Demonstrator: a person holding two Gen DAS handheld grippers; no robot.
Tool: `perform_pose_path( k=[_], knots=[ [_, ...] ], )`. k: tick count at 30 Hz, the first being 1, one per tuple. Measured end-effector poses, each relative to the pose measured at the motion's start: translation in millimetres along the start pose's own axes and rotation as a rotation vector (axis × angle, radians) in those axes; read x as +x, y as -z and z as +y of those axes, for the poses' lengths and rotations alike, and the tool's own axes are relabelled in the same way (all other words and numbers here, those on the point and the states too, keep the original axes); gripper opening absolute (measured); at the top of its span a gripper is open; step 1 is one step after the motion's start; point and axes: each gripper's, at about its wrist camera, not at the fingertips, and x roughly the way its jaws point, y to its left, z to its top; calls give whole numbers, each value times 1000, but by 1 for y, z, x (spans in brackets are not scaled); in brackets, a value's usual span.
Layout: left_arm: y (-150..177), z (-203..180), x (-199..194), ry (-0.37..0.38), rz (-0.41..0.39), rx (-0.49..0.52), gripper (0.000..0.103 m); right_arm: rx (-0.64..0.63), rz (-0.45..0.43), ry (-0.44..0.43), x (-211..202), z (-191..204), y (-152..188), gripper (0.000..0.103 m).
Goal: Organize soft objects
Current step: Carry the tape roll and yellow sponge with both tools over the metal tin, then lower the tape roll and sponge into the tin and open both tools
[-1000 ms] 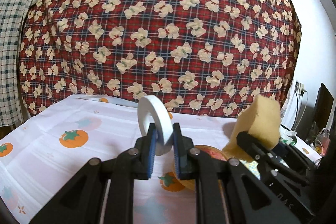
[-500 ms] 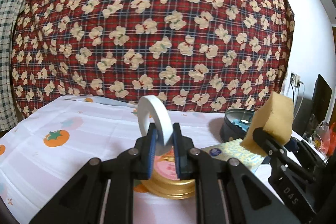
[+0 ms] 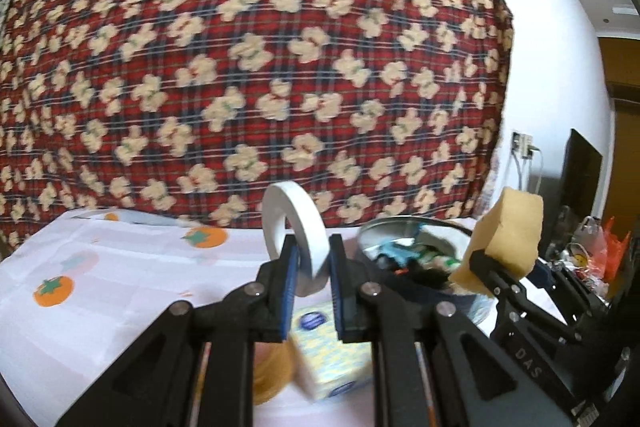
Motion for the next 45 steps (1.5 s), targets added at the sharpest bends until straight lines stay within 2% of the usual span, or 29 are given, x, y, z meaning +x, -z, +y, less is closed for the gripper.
perform_pose_path(
  k=[10, 16, 21, 26, 30, 33, 38, 40, 41, 42, 44, 45],
  knots=[
    [-11, -61, 49, 118, 12, 17, 13, -38, -2, 168, 38, -79, -20, 50],
    [-11, -99, 96, 150, 52, 19, 13, -88, 59, 200, 82, -105, -24, 50],
    [-9, -122, 135, 139, 112, 22, 13, -104, 159, 175, 124, -116, -20, 50],
    [1, -132, 174, 85, 210, -5, 13, -135, 254, 120, 156, -120, -15, 50],
    [10, -139, 192, 61, 236, 18, 13, -102, 310, 58, 171, -128, -10, 51],
    [18, -141, 206, 42, 291, 29, 13, -101, 353, 4, 181, -131, -11, 54],
    [20, -138, 209, 15, 295, 24, 13, -79, 408, -33, 189, -134, -12, 63],
    [21, -136, 211, 1, 297, 18, 17, -29, 436, -62, 191, -140, -13, 65],
    [21, -136, 211, -6, 304, 16, 34, 5, 442, -79, 190, -144, -13, 65],
    [22, -135, 212, -3, 314, 14, 68, 46, 444, -106, 190, -149, -14, 72],
    [20, -137, 210, -4, 323, 13, 103, 130, 437, -165, 189, -158, -15, 81],
    [18, -139, 205, -7, 300, 17, 103, 176, 426, -186, 186, -162, -16, 81]
  ],
)
